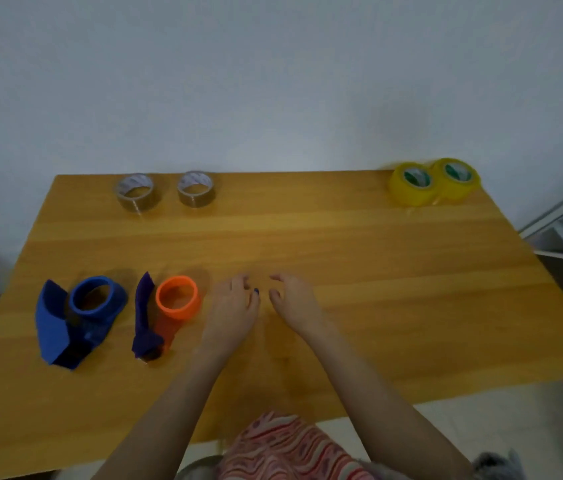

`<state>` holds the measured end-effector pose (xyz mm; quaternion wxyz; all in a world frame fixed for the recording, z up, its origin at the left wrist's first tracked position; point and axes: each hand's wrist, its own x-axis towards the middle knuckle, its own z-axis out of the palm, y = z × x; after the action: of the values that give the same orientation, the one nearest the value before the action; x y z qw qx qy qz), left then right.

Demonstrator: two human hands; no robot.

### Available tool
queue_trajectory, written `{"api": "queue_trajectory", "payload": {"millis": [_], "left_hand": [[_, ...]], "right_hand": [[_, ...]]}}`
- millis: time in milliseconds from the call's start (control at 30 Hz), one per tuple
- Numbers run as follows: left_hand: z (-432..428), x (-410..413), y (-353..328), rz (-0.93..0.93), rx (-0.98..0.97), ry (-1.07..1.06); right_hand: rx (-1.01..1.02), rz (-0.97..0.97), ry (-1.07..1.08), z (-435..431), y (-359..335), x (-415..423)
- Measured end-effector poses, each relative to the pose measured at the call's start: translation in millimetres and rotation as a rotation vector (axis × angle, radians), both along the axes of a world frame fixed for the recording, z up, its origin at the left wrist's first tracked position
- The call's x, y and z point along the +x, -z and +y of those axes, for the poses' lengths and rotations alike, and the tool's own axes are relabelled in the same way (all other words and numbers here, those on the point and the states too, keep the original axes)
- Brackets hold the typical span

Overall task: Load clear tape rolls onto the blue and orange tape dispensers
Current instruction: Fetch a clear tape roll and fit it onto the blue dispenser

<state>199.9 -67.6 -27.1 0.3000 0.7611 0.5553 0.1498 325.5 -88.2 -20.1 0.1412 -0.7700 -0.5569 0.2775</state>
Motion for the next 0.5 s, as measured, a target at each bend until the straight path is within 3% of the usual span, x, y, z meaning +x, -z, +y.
{"api": "queue_trajectory", "payload": {"millis": [333,500], "left_hand": [[-35,96,11,0.049,-0.135,-0.156],[-65,158,15,0.121,-0.123,-0.028]], "right_hand": [[-0.069,0.021,-0.079,-31,4,107],[-0.085,0.042,-0.013,-45,7,164]]}}
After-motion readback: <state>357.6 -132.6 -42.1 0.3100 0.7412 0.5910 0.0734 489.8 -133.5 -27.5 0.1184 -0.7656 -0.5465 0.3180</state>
